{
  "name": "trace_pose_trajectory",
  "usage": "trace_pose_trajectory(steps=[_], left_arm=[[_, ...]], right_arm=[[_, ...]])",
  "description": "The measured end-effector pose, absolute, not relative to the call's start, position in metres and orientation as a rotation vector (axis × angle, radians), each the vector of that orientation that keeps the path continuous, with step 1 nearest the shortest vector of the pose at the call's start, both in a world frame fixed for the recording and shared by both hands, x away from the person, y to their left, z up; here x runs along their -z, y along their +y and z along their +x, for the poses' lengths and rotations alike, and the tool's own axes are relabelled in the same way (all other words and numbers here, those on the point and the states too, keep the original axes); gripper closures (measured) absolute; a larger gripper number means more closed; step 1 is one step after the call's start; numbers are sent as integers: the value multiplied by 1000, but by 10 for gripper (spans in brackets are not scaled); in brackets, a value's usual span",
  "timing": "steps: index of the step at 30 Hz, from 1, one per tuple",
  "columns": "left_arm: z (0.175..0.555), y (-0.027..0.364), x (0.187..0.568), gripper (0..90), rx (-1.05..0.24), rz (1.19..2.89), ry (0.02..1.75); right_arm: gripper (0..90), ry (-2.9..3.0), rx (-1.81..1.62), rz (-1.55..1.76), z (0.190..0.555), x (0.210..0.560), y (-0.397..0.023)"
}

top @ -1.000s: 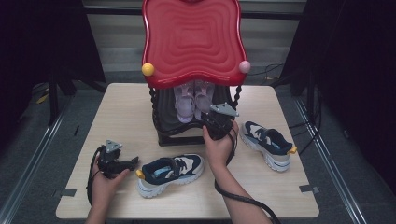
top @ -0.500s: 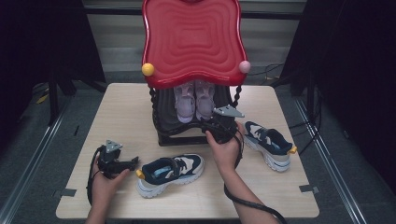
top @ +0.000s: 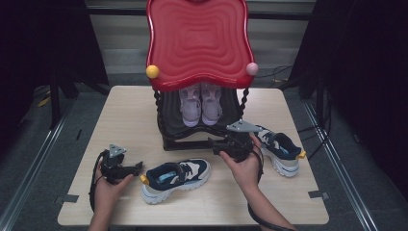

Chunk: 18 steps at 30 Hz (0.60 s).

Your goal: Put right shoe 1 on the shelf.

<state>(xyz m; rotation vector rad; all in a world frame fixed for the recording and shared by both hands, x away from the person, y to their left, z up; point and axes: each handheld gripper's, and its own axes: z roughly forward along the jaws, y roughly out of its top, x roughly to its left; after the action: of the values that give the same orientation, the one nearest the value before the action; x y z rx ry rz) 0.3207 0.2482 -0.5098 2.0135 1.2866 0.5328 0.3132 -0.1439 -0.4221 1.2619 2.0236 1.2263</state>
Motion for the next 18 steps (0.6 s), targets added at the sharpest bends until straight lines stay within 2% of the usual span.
trace_pose_trajectory(steps=[18], left_arm=[[321,248,510,147,-532,2013,1287]], right_arm=[[144,2213,-1251,1177,283,444,-168]])
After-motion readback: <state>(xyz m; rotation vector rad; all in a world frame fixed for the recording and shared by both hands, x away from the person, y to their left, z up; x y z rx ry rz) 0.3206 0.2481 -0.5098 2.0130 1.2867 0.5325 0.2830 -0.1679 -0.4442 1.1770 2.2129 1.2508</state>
